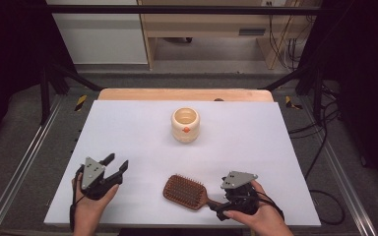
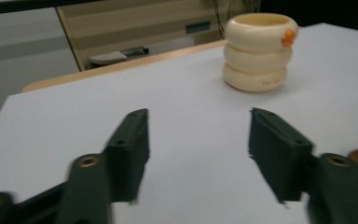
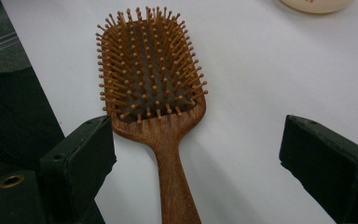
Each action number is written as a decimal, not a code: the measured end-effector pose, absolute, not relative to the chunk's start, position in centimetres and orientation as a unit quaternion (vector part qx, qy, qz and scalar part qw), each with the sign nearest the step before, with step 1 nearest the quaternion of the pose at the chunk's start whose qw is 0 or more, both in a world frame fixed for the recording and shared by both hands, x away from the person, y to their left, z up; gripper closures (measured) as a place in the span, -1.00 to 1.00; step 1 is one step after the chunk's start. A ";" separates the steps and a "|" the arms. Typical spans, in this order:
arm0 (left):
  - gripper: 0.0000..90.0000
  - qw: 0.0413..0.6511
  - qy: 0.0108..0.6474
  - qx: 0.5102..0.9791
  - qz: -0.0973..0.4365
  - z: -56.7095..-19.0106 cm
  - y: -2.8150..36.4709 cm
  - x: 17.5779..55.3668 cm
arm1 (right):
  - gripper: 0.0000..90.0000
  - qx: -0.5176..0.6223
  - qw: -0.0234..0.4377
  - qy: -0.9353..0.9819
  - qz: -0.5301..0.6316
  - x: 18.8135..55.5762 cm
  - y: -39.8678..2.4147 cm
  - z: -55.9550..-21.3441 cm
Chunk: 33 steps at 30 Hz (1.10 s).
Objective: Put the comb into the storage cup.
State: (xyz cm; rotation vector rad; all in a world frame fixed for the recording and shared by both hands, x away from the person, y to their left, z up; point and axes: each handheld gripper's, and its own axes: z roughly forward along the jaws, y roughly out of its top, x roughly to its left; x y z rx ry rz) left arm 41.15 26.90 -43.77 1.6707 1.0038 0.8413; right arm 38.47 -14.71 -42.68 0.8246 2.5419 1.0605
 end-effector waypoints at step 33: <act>-0.95 0.505 0.454 0.649 0.343 -44.3 29.5 42.3 | -0.35 0.256 0.088 0.917 0.293 39.3 -12.4 -44.4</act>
